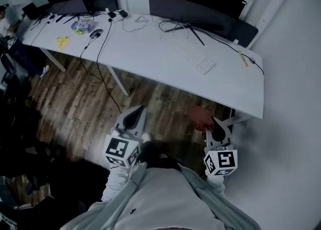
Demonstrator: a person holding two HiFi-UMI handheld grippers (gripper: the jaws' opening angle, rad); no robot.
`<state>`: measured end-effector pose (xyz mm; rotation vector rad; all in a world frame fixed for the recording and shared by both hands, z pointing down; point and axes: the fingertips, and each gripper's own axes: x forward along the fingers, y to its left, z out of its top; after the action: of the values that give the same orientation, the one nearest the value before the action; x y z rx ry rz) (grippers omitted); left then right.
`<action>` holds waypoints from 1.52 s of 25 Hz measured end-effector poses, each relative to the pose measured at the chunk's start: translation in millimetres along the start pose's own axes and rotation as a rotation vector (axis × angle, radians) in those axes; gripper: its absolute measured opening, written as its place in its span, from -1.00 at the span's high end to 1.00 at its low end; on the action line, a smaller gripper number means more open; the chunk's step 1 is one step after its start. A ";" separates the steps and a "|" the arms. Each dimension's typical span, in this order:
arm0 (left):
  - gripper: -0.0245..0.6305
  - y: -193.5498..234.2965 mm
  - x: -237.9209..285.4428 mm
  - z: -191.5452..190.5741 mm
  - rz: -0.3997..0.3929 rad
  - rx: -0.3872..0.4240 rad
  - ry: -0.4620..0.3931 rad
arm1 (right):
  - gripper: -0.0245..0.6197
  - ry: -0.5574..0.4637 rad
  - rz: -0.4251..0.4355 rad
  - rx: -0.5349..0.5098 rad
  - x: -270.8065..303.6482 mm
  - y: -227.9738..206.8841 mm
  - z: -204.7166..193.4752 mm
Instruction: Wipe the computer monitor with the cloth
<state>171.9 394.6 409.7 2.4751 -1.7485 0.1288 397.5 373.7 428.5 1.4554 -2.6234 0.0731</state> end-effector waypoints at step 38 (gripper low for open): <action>0.86 312.2 177.5 21.0 -0.013 -0.065 0.039 | 0.81 0.094 0.075 0.009 361.5 80.8 44.2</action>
<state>-63.0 122.6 424.6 2.4216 -1.6928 0.1161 136.0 107.9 439.6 1.3223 -2.6050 0.1578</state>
